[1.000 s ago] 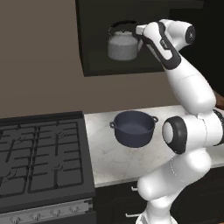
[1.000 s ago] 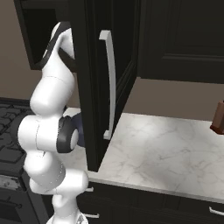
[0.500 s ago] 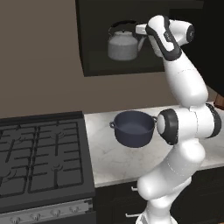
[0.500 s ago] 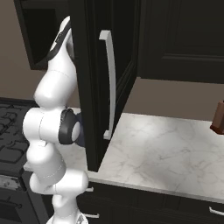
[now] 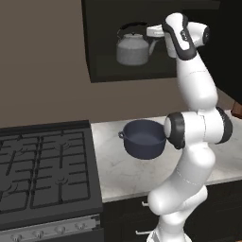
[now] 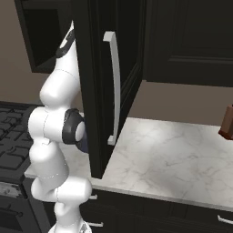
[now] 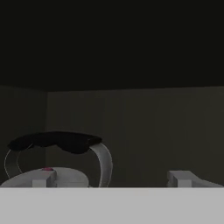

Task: Pick the kettle from the cabinet and place it on a stove burner. Then pick the pot from the counter and place it on another stove burner. Finally, turn both burners on.

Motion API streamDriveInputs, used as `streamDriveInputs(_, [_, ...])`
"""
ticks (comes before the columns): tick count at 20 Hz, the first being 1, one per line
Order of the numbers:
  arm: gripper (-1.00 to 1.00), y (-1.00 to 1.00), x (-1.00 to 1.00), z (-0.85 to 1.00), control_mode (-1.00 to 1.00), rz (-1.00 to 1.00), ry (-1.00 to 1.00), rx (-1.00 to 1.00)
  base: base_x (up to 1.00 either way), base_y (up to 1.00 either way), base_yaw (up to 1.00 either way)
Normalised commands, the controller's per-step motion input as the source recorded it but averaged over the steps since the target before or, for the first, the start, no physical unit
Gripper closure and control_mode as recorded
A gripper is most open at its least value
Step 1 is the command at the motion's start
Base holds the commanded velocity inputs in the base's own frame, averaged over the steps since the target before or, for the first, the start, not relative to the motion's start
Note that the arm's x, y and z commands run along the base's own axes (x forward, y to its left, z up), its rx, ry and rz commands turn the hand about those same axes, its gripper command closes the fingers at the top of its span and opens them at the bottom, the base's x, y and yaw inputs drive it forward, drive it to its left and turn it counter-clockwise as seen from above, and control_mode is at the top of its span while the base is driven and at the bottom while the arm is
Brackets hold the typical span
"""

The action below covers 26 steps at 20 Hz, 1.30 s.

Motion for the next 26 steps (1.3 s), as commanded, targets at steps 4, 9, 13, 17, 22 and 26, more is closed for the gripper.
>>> streamDriveInputs(4, [-1.00,0.12,0.24,0.00,-1.00,0.10,0.00,0.00,0.00,0.00,0.00])
streamDriveInputs(9, [-1.00,0.19,0.21,0.00,-1.00,0.08,0.00,0.00,0.00,0.00,0.00])
streamDriveInputs(13, [-1.00,0.21,0.17,0.00,-1.00,0.06,0.00,0.00,0.00,0.00,0.00])
streamDriveInputs(17, [1.00,0.23,0.14,0.00,-1.00,0.06,0.00,0.00,0.00,0.00,0.00])
streamDriveInputs(22, [1.00,0.07,0.01,0.00,-1.00,0.02,0.01,0.00,0.00,0.00,0.00])
streamDriveInputs(26, [1.00,0.00,0.00,0.00,-1.00,0.00,0.00,0.00,0.00,0.00,0.00])
